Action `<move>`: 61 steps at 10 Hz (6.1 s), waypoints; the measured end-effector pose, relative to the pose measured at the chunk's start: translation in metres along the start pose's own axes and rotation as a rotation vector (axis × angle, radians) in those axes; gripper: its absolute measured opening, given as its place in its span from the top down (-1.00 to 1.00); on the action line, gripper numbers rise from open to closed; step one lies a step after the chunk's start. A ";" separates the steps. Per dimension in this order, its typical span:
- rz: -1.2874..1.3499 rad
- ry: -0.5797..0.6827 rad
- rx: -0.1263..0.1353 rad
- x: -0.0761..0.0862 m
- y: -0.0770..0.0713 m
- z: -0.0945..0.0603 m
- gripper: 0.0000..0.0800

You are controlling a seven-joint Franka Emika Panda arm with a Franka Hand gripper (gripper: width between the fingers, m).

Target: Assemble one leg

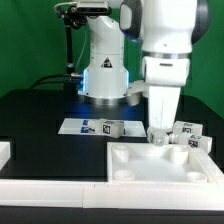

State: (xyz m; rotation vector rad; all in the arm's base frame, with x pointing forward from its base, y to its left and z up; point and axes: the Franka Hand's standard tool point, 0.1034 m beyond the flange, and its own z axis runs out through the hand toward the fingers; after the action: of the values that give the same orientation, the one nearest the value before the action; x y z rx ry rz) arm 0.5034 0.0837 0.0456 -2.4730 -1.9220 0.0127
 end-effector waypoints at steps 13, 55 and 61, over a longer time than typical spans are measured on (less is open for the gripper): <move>1.180 -0.101 0.081 0.026 -0.019 -0.015 -0.62; 1.079 -0.175 0.129 0.042 0.051 -0.062 0.27; 1.018 0.253 -0.157 0.058 0.115 -0.096 0.27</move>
Offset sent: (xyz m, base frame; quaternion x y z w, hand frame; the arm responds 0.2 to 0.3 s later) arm 0.0139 0.0018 -0.0005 0.0136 -0.0111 0.2095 0.9777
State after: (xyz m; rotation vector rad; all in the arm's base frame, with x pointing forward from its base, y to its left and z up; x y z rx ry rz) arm 0.6301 0.1113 0.1403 -3.0455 -0.4535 -0.4214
